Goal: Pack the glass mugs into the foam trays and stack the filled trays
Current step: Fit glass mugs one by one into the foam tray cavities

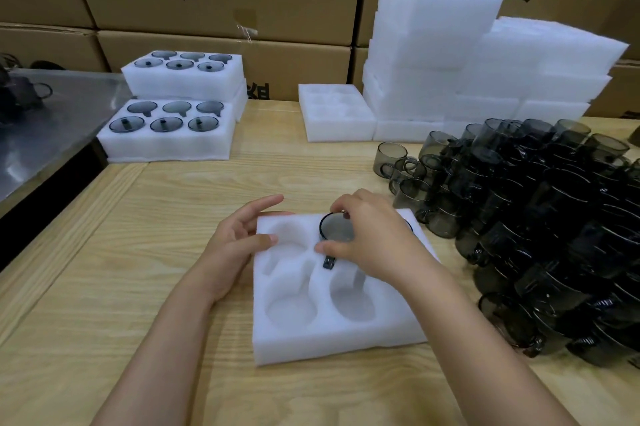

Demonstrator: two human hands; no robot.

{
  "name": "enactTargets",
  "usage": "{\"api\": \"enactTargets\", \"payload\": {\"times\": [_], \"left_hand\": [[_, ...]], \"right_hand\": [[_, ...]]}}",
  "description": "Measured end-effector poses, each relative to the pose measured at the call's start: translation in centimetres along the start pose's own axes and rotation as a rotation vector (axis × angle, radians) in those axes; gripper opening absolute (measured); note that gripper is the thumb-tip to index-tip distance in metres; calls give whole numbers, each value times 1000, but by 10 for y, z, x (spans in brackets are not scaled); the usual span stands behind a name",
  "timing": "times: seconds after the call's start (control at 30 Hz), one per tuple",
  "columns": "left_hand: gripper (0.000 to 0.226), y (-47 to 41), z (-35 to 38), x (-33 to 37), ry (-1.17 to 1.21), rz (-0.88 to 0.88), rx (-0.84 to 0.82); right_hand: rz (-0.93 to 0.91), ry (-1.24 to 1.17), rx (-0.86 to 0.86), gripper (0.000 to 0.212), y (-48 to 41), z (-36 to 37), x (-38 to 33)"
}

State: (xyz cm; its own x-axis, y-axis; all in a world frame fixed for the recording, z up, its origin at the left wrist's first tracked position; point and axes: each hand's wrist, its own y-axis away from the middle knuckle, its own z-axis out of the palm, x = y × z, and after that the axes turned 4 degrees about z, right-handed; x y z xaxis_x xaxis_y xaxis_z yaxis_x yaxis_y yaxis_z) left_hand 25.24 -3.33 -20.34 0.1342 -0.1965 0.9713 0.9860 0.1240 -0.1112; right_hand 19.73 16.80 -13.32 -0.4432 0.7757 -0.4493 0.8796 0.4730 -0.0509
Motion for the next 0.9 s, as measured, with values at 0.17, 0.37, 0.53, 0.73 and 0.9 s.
{"api": "enactTargets", "payload": {"times": [0.17,0.37,0.53,0.73,0.9], "left_hand": [[61,1,1,0,-3,11,-16],[61,1,-1,1,-6,20,-18],[54,0,1,0,-40,46,29],[51,-2,2,-2,-84,54,153],[51,-4,1,-2,-52,55,223]], "right_hand": [[0,16,67,65,-3,5,-1],[-9,238,-179,69,-23,37,-16],[-35,154,-134,66,-23,38,-11],[-43,64,310,49,15,-8,-4],[127,349,975,44,83,-61,62]]}}
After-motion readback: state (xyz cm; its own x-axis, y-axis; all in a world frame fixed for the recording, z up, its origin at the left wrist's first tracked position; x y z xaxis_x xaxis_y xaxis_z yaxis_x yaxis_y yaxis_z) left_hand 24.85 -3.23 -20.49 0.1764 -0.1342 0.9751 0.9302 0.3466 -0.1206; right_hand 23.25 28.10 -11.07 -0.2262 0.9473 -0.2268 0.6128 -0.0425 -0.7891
